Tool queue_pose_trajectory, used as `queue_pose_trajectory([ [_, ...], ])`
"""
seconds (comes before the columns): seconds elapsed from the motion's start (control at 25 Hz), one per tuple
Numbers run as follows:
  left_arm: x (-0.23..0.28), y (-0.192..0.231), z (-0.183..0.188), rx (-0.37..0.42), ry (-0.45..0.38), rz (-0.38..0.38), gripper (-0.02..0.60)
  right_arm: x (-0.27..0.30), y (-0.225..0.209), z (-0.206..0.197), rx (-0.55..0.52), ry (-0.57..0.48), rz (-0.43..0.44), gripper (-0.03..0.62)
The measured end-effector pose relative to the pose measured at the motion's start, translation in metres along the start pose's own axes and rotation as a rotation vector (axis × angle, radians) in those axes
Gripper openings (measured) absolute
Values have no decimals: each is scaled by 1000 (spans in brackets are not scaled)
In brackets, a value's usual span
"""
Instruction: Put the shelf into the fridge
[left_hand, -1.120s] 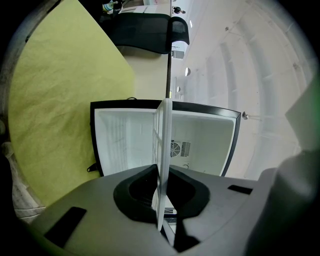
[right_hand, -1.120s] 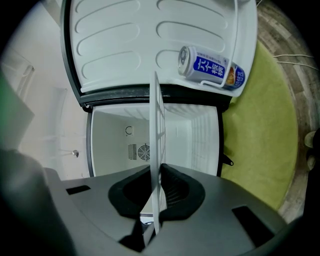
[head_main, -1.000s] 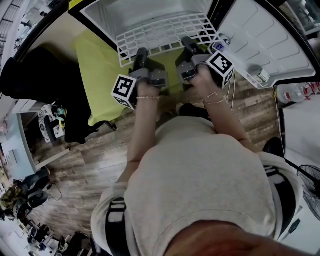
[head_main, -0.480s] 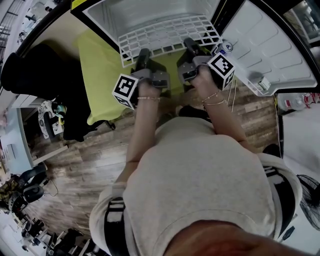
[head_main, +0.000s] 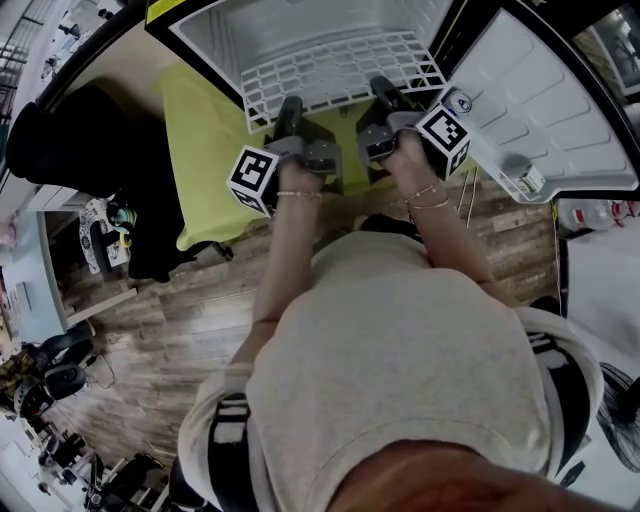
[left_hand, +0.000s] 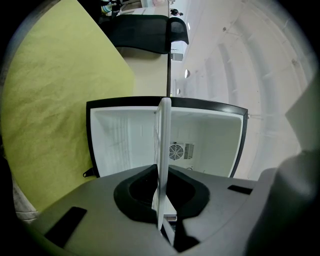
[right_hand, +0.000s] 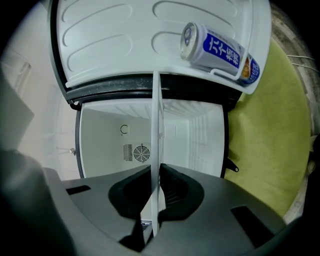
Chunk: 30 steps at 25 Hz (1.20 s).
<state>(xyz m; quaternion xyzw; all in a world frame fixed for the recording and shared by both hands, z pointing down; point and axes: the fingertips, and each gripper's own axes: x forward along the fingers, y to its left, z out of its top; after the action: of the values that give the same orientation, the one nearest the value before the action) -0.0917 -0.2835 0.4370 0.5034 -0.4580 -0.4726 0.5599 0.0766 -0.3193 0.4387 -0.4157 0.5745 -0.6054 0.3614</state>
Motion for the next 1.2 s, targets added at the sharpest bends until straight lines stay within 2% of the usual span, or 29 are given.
queue_pose_trajectory([
  [1.2, 49, 9, 24, 1, -59, 22, 25, 57, -7, 5, 12, 38, -18, 29],
])
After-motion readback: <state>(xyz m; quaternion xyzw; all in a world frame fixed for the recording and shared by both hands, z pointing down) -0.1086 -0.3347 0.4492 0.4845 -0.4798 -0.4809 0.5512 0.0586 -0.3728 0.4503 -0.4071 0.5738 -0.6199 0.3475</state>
